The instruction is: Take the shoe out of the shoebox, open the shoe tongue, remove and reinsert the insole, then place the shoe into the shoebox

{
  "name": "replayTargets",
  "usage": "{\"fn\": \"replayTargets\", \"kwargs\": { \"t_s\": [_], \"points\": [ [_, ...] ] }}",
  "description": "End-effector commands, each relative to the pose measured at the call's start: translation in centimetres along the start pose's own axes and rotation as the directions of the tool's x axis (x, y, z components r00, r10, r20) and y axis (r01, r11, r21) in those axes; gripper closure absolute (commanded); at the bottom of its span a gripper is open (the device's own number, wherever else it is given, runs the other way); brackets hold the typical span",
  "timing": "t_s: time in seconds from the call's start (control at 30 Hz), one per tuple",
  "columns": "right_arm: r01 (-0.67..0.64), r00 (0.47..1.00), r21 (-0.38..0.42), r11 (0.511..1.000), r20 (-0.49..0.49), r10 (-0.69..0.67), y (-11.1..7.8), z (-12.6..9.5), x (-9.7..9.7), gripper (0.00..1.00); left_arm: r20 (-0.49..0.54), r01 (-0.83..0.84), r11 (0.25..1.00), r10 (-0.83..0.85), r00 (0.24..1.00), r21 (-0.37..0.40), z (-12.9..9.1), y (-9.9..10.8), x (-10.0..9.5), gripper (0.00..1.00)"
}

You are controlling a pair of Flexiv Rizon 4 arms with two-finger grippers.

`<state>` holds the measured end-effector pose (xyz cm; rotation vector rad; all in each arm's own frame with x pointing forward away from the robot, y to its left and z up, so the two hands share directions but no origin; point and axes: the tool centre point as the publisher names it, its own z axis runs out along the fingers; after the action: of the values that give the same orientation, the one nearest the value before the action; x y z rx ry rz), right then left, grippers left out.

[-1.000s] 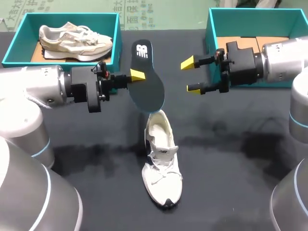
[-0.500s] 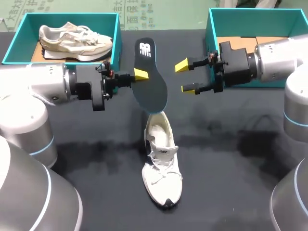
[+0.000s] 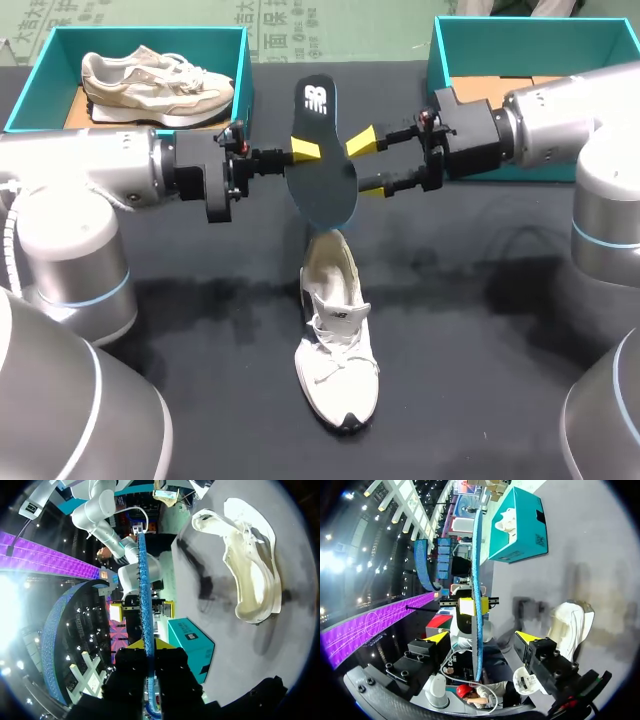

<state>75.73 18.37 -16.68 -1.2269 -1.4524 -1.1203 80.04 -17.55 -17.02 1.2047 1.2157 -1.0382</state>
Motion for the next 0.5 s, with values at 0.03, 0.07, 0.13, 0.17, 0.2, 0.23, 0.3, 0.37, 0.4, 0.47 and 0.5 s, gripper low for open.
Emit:
{"fn": "replayTargets", "kwargs": {
  "t_s": [0.03,0.07,0.13,0.17,0.2,0.23,0.3,0.37,0.4,0.47,0.5],
  "points": [
    [0.001,1.000,0.002,1.000,-0.025,-0.001,0.5,1.4,-0.6,0.21,0.009,-0.007,1.000,0.007,1.000,-0.001,0.9,0.2,0.2,1.00],
    [0.008,0.999,0.005,1.000,-0.038,-0.008,0.5,1.5,-0.6,0.24,0.011,-0.007,1.000,0.007,1.000,0.000,1.0,0.2,0.2,1.00],
    [0.002,0.999,0.001,1.000,-0.044,-0.002,0.5,1.6,-0.6,0.24,0.011,-0.008,1.000,0.008,1.000,-0.002,1.2,0.3,0.3,1.00],
    [0.011,0.998,0.001,1.000,-0.054,-0.011,0.4,1.7,-0.6,0.25,0.011,-0.007,1.000,0.007,1.000,-0.002,1.3,0.3,0.3,1.00],
    [0.012,0.998,0.001,1.000,-0.056,-0.012,0.4,1.8,-0.5,0.25,0.011,-0.006,1.000,0.006,1.000,-0.004,1.4,0.3,0.4,1.00],
    [0.011,0.998,0.001,1.000,-0.058,-0.011,0.4,1.9,-0.5,0.28,0.013,-0.006,1.000,0.006,1.000,-0.006,1.5,0.4,0.4,1.00],
    [0.014,0.998,0.001,1.000,-0.065,-0.014,0.3,2.1,-0.5,0.40,0.014,-0.005,1.000,0.005,1.000,-0.008,1.6,0.4,0.4,1.00],
    [0.015,0.997,0.000,1.000,-0.072,-0.015,0.3,2.2,-0.5,0.46,0.016,-0.009,1.000,0.009,1.000,-0.010,1.6,0.4,0.4,1.00],
    [0.018,0.997,0.000,1.000,-0.077,-0.018,0.2,2.3,-0.5,0.46,0.016,-0.014,1.000,0.014,1.000,-0.011,1.6,0.4,0.4,1.00],
    [0.020,0.996,0.000,1.000,-0.085,-0.020,0.2,2.4,-0.5,0.52,0.016,-0.019,1.000,0.019,1.000,-0.013,1.7,0.3,0.4,1.00],
    [0.020,0.996,0.000,1.000,-0.086,-0.020,0.2,2.5,-0.5,0.53,0.016,-0.026,1.000,0.027,1.000,-0.015,1.7,0.3,0.4,1.00]
  ]
}}
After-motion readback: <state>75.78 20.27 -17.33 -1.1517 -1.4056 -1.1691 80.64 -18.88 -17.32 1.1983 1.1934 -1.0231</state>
